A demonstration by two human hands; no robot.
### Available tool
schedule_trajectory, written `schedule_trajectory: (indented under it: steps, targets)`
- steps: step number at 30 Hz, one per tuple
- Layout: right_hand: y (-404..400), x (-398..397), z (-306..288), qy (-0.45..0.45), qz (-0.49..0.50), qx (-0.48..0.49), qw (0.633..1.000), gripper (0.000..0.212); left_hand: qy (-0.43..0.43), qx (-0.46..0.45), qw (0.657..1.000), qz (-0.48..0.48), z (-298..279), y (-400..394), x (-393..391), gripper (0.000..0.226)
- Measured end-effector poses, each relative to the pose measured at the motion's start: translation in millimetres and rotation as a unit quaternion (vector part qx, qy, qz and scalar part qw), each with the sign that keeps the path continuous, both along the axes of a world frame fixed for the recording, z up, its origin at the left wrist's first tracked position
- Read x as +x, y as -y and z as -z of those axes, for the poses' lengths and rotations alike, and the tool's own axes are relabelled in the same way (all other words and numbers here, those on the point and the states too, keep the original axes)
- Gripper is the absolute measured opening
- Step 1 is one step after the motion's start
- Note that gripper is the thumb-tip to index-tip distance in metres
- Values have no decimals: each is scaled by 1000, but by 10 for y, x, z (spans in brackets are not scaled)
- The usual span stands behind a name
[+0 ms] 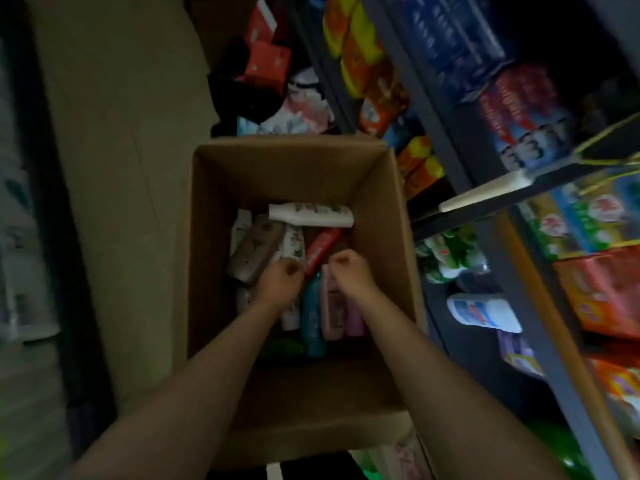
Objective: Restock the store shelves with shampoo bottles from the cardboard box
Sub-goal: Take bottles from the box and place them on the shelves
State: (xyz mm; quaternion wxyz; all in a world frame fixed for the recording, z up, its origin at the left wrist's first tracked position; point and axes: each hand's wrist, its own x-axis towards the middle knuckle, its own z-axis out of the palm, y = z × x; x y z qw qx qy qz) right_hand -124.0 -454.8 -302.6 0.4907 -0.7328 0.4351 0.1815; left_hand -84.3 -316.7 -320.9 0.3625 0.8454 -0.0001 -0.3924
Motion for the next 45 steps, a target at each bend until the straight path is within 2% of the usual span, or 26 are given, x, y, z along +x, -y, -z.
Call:
schedule_trajectory:
  steps: [3,5,7,10,13,14,17,19,22,24,26,28,30,31,35,37,39,42,45]
  targets:
    - [69,188,529,-38,104,67,992,11,-25,-25,999,-32,364,78,148,33]
    - [119,311,833,-42,152,106,982,5,22,-20,999,-13,585,117,250,42]
    - [180,450,1130,-36,196,145,969,20,68,-1,996,64,835,135,359,56]
    - [236,623,1570,-42,232,172,956,36,155,58,967,192,1220,156,525,72]
    - [220,714,1948,-26,315,192,929,45,192,102,949,230,1443,148,580,79]
    - [167,758,1934,-23,324,182,928,44,204,112,944,235,1485,140,569,80]
    - [77,840,1978,-26,254,116,960,46,232,116,937,234,1522,107,543,78]
    - [73,829,1998,-17,264,148,953,53,229,99,941,229,1497,116,554,76]
    - [92,754,2038,-17,286,237,928,35,225,86,945,221,1498,134,567,79]
    - [87,675,1994,-21,290,261,921,38,205,78,951,218,1473,146,588,76]
    - [54,575,1828,-19,274,270,923,35,133,60,971,191,1335,191,623,72]
    - [2,428,1600,-31,251,275,928,34,15,-29,997,64,1051,258,632,55]
    - [-72,256,1319,-35,251,281,926,36,-77,-112,989,-63,719,310,575,25]
    - [-116,174,1163,-28,244,281,928,38,-101,-129,982,-92,550,314,538,18]
    - [-184,-91,182,66,186,274,941,34,-149,-204,951,-179,-220,277,309,10]
    - [-161,-185,-410,123,146,264,945,34,-159,-261,928,-213,-698,285,188,14]
    - [-96,-250,-1002,177,134,263,939,36,-154,-330,902,-231,-1204,331,95,30]
    - [14,-390,-1909,262,189,293,900,38,-135,-428,862,-233,-2108,468,-27,42]
    - [147,-669,-2880,344,189,358,847,37,-118,-496,843,-173,-3113,678,-205,59]
